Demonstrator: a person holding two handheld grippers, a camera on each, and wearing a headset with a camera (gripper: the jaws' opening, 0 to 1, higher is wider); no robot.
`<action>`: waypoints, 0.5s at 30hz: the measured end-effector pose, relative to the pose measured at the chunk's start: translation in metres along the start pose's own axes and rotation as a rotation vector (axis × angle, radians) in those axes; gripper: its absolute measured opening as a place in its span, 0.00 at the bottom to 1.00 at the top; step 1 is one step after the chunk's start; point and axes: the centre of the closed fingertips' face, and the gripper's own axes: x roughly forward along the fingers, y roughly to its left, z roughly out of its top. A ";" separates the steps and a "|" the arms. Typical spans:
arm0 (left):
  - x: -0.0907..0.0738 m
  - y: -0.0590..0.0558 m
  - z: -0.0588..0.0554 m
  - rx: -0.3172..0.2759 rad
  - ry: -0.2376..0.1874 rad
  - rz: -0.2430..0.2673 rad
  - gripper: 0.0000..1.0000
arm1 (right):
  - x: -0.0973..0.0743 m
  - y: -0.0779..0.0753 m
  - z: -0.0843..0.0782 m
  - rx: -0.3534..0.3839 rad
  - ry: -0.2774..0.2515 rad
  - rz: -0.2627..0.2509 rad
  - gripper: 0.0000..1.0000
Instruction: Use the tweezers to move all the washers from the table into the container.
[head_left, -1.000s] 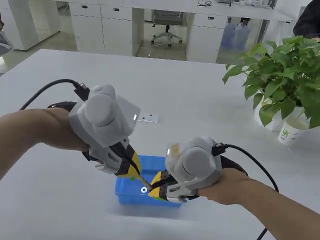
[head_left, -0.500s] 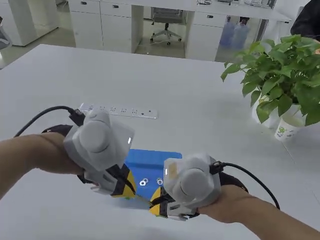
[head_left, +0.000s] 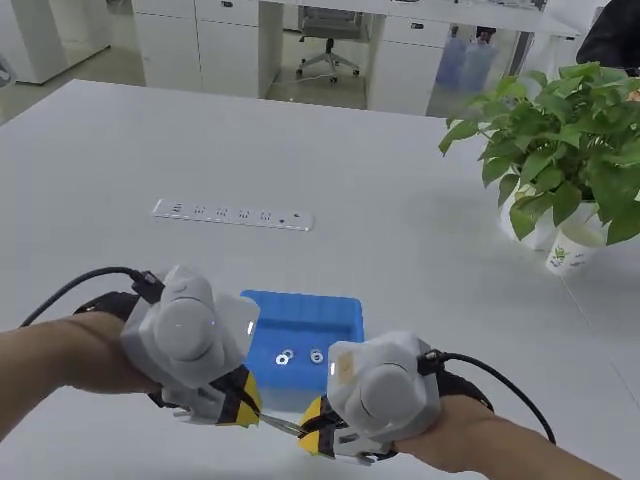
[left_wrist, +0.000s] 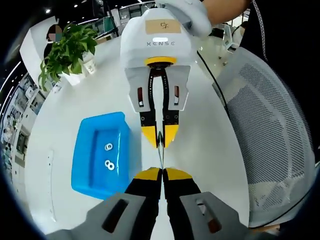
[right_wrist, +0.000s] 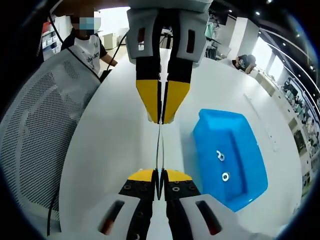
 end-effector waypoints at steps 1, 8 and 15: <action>0.002 0.000 -0.001 -0.003 -0.001 0.002 0.05 | 0.001 0.000 -0.001 -0.001 0.003 -0.001 0.08; 0.014 -0.001 -0.013 -0.037 0.003 0.004 0.06 | 0.009 0.001 -0.008 0.010 0.009 0.003 0.08; 0.024 -0.001 -0.020 -0.062 0.002 0.001 0.05 | 0.013 0.001 -0.014 0.023 0.019 0.003 0.09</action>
